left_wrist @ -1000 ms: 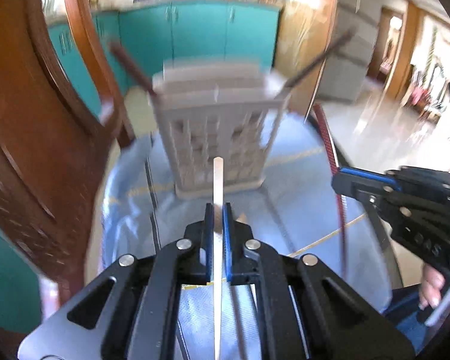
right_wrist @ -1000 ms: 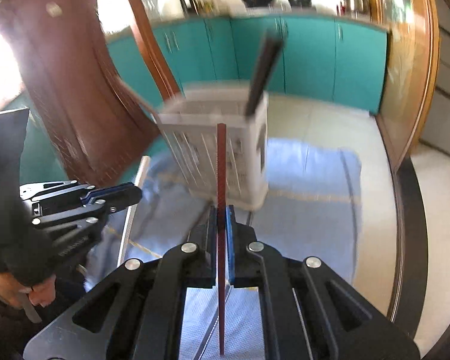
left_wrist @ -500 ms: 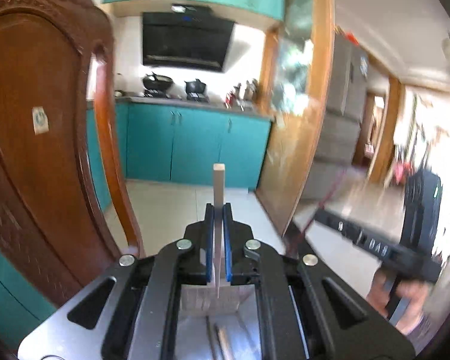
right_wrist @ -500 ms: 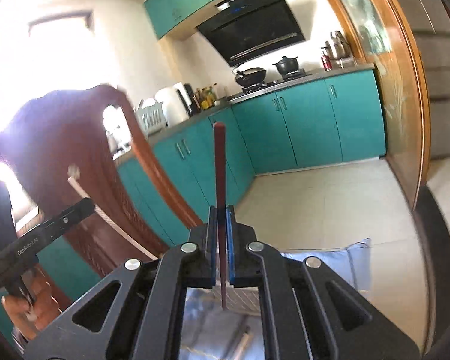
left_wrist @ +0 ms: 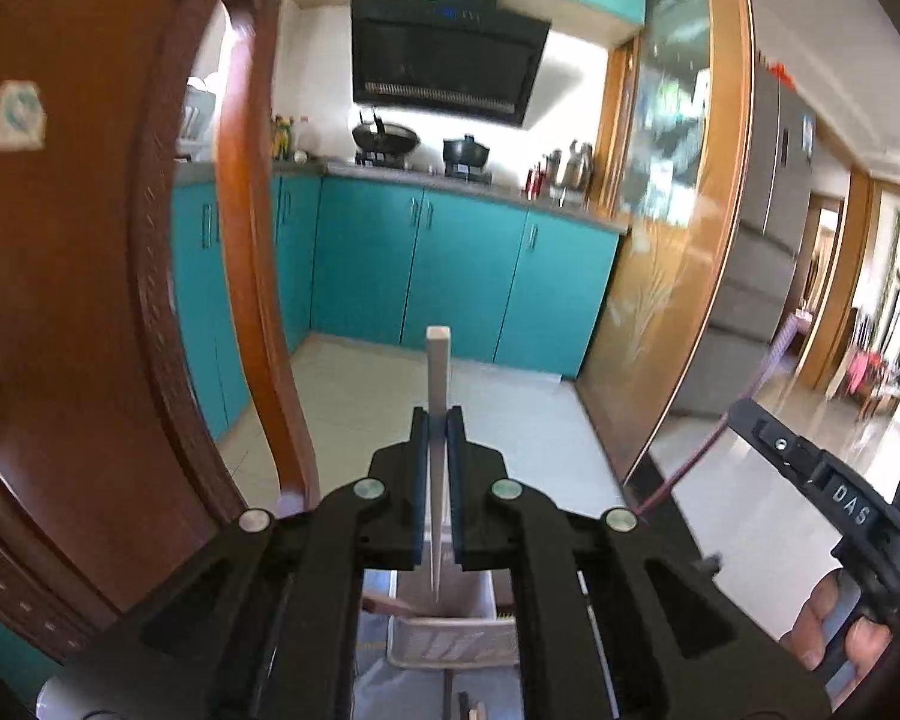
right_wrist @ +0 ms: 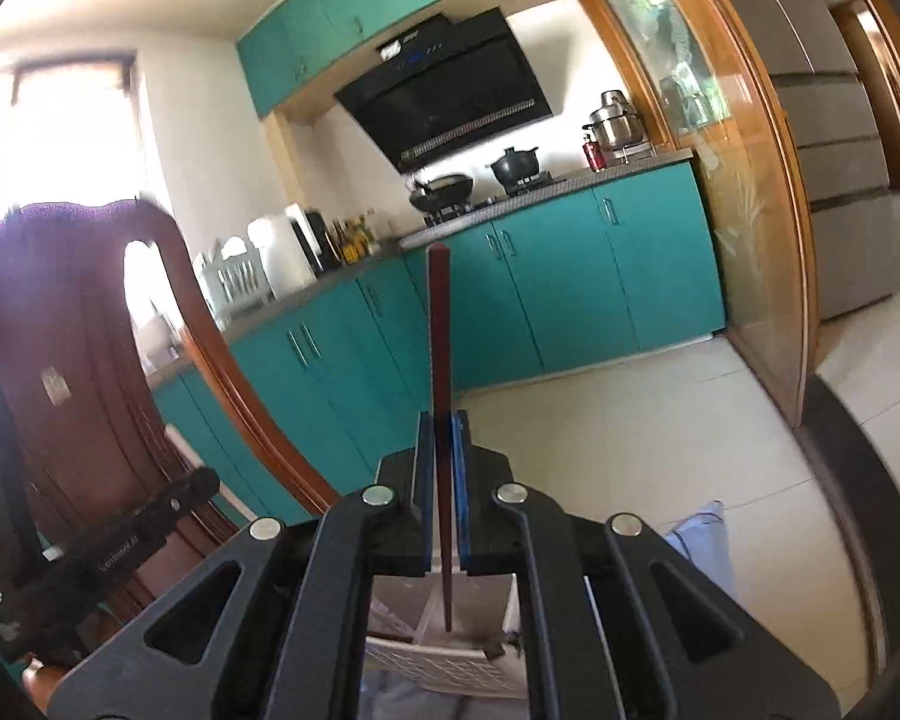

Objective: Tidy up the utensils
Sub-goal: 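Lower both chopsticks into the white basket and open both tools, then move both open tools back over the remaining chopsticks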

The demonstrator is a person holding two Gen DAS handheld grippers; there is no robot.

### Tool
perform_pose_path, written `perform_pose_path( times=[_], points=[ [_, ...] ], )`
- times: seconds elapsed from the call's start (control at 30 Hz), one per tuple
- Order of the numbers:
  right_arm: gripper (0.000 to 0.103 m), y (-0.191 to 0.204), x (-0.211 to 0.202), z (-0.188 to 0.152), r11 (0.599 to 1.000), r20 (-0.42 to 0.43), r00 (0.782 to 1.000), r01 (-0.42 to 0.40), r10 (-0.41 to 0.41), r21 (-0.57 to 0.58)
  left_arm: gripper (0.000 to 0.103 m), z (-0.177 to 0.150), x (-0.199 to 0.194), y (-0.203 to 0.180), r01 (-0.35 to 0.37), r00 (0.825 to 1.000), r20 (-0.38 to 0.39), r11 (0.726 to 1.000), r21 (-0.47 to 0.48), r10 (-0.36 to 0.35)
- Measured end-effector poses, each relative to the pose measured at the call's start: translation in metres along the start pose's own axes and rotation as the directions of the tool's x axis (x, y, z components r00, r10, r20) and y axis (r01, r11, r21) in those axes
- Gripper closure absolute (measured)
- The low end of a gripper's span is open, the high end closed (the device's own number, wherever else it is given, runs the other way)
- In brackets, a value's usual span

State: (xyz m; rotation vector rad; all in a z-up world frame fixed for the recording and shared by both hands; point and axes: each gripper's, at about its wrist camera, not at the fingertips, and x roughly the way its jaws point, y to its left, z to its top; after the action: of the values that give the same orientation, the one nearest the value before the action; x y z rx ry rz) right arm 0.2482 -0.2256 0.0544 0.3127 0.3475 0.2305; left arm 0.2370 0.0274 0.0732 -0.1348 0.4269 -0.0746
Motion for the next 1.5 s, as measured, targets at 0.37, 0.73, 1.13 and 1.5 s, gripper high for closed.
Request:
perform_pose_path(
  times=[0.37,0.73,1.13,1.5],
  points=[
    [0.082,0.018,-0.008,-0.028,0.987,0.002,0.999,0.050,-0.051,-0.154,0.096,-0.022,0.002,-0.013,-0.032,0.999,-0.020,0.998,0.057,0.033],
    [0.068,0.022,-0.085,-0.082,0.947,-0.069,0.983,-0.182,0.170,-0.265,0.084,-0.043,-0.048,-0.020,-0.094,0.983,0.166,0.992,0.080,0.080],
    [0.068,0.001,0.038,-0.241,0.955,-0.723,0.675,-0.094,-0.148,-0.283,0.079,-0.135,-0.019,-0.001,-0.152,0.987,-0.029,0.980,0.124,0.157],
    [0.081,-0.004,0.064,-0.242,0.984,-0.706,0.691,0.042,-0.152,-0.171,0.065,-0.161,-0.005,0.031,-0.171,0.968,-0.176,0.984,0.051,0.178]
  ],
)
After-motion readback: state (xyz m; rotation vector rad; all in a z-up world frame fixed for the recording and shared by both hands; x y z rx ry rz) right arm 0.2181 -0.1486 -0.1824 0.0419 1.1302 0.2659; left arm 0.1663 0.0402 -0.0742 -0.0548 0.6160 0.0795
